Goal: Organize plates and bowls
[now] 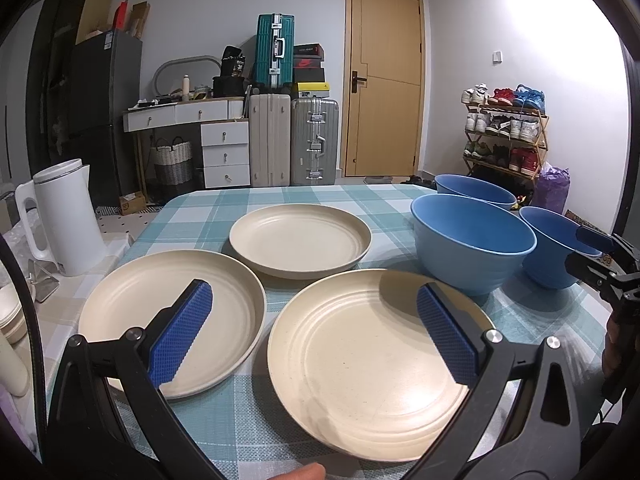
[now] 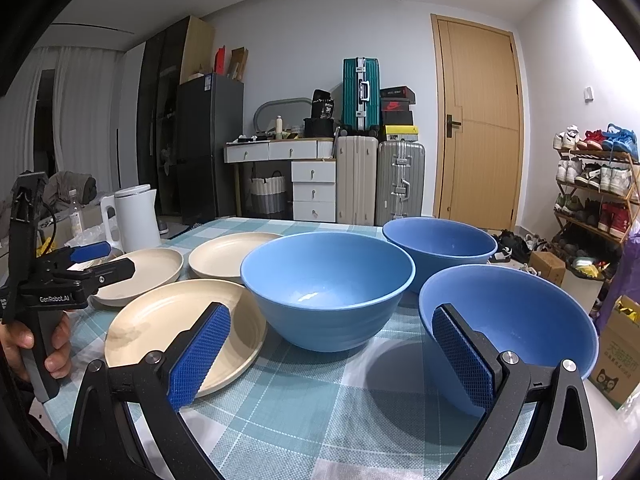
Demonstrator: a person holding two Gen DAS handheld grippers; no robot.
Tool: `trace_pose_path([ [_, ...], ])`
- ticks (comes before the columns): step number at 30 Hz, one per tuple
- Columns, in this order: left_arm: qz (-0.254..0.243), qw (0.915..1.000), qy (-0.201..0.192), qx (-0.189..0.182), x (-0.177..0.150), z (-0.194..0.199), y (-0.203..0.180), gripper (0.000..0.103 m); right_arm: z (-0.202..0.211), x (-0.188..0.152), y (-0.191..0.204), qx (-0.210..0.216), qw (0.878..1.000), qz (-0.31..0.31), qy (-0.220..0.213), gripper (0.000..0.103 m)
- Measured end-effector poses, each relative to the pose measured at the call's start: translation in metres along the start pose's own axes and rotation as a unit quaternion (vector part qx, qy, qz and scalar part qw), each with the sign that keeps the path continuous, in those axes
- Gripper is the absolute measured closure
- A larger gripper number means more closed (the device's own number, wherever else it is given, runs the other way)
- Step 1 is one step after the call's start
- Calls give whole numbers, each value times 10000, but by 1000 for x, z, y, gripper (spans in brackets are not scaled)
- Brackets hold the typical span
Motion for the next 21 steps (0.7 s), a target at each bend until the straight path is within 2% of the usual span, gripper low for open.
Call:
trace_pose_path([
  [5, 51, 10000, -40, 49, -4, 3, -1, 1, -11, 1, -11, -41, 9998, -60, 183, 0],
  [17, 239, 9995, 195, -39, -1, 7, 7, 1, -20, 12, -8, -92, 9992, -92, 387, 0],
  [21, 319, 9990, 272, 170, 7, 9, 17, 1, -18, 21, -6, 35, 9990, -198, 411, 0],
])
Point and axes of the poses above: each gripper's, at about its wrist camera, not at the fingertips, and z roughly against the way its jaws point, y to its left, x to its top, the point moved 6 cm from there along -z, roughly the way its jaws point, and after that the axes turned 5 degrees about z, right-handed, at the moved point
